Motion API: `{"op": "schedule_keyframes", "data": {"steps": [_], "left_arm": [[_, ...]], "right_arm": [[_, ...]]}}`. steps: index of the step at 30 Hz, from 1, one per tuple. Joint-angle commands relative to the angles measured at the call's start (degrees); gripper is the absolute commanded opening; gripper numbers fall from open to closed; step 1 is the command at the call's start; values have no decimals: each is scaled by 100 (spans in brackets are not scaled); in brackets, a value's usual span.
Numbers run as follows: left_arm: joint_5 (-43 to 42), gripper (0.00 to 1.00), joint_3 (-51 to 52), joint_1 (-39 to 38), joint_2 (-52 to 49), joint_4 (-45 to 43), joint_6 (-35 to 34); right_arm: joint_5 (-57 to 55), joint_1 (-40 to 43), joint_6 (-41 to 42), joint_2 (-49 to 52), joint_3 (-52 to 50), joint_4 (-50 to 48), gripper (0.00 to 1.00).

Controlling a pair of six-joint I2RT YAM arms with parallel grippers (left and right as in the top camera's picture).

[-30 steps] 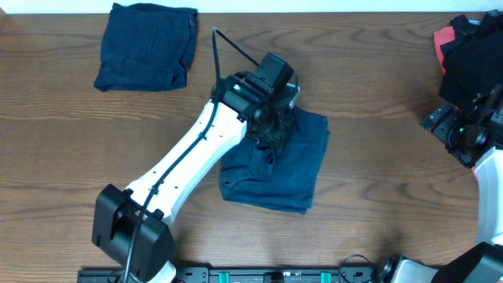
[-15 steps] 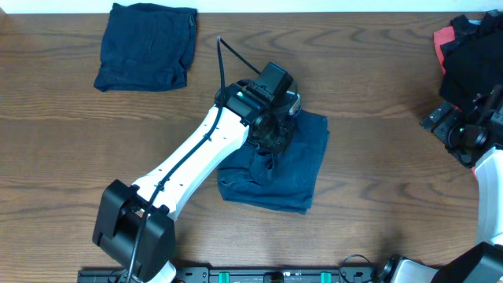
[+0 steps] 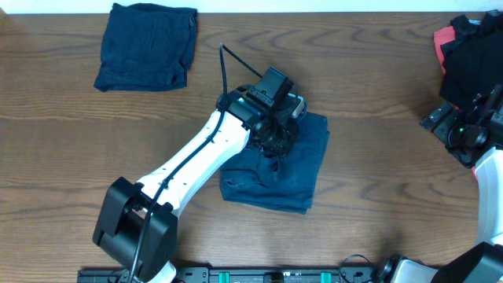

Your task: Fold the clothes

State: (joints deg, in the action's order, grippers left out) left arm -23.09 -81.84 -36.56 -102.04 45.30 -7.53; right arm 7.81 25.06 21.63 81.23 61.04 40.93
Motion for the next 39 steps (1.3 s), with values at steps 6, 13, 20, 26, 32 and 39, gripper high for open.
{"op": "schedule_keyframes", "data": {"steps": [6,13,20,26,32,39], "left_arm": [[-483,6,315,-26,-90,-437,-31],[-479,7,614,-168,-127,-826,-28],[-476,7,627,-249,-267,-1014,-24],[-481,7,629,-249,-597,-1084,-28],[-498,8,629,-249,-879,-1071,-28],[-501,25,629,-249,-911,-1115,-28]], "right_arm": [[-55,37,-92,33,68,2,99],[-55,37,-92,33,68,2,99],[-55,37,-92,33,68,4,99],[-55,37,-92,33,68,2,99],[-55,39,-92,33,68,4,99],[-55,37,-92,33,68,4,99]]}}
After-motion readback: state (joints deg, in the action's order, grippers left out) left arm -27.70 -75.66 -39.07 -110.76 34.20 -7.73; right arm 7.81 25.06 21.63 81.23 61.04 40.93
